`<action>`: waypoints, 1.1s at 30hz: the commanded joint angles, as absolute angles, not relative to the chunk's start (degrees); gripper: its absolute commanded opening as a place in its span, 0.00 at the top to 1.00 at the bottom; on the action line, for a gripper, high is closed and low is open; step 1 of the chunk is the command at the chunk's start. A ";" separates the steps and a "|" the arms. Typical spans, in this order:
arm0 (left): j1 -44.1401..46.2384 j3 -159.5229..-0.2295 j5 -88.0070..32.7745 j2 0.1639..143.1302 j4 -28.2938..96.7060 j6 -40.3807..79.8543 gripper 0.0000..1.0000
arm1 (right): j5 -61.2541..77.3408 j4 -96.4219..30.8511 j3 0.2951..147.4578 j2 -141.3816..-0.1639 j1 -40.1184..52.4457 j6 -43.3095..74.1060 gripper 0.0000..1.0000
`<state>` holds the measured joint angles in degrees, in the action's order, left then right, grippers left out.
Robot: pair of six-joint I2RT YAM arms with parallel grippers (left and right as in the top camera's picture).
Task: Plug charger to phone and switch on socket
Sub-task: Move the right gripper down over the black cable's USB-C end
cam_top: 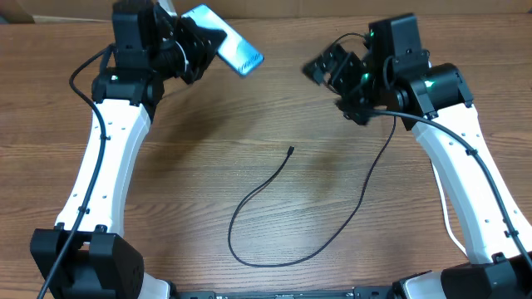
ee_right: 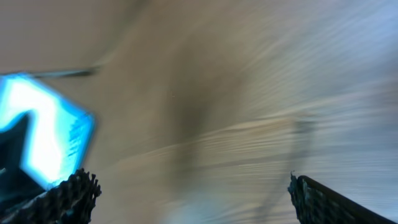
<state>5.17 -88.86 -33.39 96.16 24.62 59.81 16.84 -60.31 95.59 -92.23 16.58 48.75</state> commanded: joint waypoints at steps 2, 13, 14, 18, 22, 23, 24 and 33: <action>6.90 -89.71 -33.04 95.74 31.59 34.96 0.96 | 1.50 -62.26 91.24 -91.05 17.19 44.47 0.00; 3.62 -89.71 -57.17 95.90 40.29 15.42 0.96 | 1.56 -58.78 78.56 -91.42 17.19 44.49 0.00; 2.72 -89.71 -58.22 95.90 41.21 14.48 0.96 | 1.56 -58.61 77.69 -91.42 17.19 44.49 0.00; -0.19 -89.71 -60.84 96.23 45.50 9.76 0.96 | 2.39 -57.93 76.05 -91.48 17.19 44.51 0.00; -0.69 -89.71 -66.87 96.88 47.86 4.58 0.96 | 2.63 -56.21 75.48 -91.57 17.30 44.51 0.00; -0.69 -89.71 -67.18 97.12 48.03 4.67 0.95 | 2.66 -55.61 75.16 -91.59 17.39 44.69 0.00; -0.69 -89.71 -67.11 97.49 48.16 4.69 0.96 | 2.68 -55.02 74.70 -91.59 17.43 44.99 0.00; -0.69 -89.71 -55.55 101.10 49.10 13.93 0.96 | 4.95 -51.99 71.92 -92.82 20.18 45.10 0.00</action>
